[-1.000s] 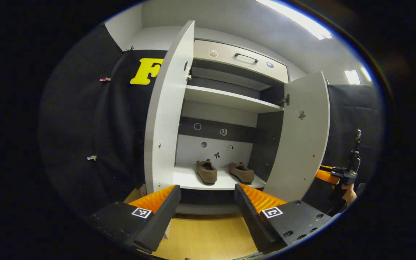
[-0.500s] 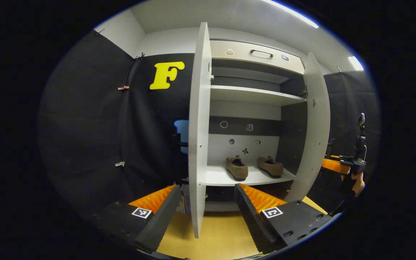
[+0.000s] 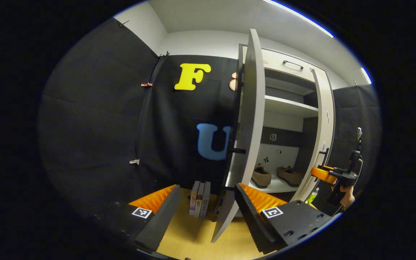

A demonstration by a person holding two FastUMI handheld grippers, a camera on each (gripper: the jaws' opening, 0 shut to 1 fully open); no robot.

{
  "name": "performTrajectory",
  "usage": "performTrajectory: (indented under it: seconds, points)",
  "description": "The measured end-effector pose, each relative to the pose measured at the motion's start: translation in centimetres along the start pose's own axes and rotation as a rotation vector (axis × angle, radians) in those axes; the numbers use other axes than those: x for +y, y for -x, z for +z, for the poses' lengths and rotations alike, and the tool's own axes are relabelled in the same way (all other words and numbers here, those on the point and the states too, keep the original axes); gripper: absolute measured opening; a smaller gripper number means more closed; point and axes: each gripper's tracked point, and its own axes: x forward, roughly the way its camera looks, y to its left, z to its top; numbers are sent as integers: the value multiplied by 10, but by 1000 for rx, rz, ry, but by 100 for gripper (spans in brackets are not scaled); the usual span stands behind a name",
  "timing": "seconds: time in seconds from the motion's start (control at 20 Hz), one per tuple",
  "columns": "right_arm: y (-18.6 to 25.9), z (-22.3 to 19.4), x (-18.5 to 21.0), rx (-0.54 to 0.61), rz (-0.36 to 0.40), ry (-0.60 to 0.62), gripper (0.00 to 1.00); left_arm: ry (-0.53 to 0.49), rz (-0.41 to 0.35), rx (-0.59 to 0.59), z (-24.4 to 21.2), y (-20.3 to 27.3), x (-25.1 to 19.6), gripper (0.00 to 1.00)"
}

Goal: Grab one shoe with the right hand and put it into the shoe cabinet, grab the other shoe with the left hand and put it into the shoe cabinet; then close the right door with the right hand and the left door with the left hand.

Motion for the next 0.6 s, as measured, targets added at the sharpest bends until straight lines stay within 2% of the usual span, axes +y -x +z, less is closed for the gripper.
performTrajectory:
  seconds: [0.15,0.3,0.6]
  points:
    - [-1,2,1,6,-26,13,98,-11,-45,3,1,-26,-2,95]
    - [18,7,-1,-1,-48,22,98,-24,-90,6,5,-48,-3,95]
    - [74,10,-20,11,-139,74,98,-74,-161,-2,1,-49,-22,95]
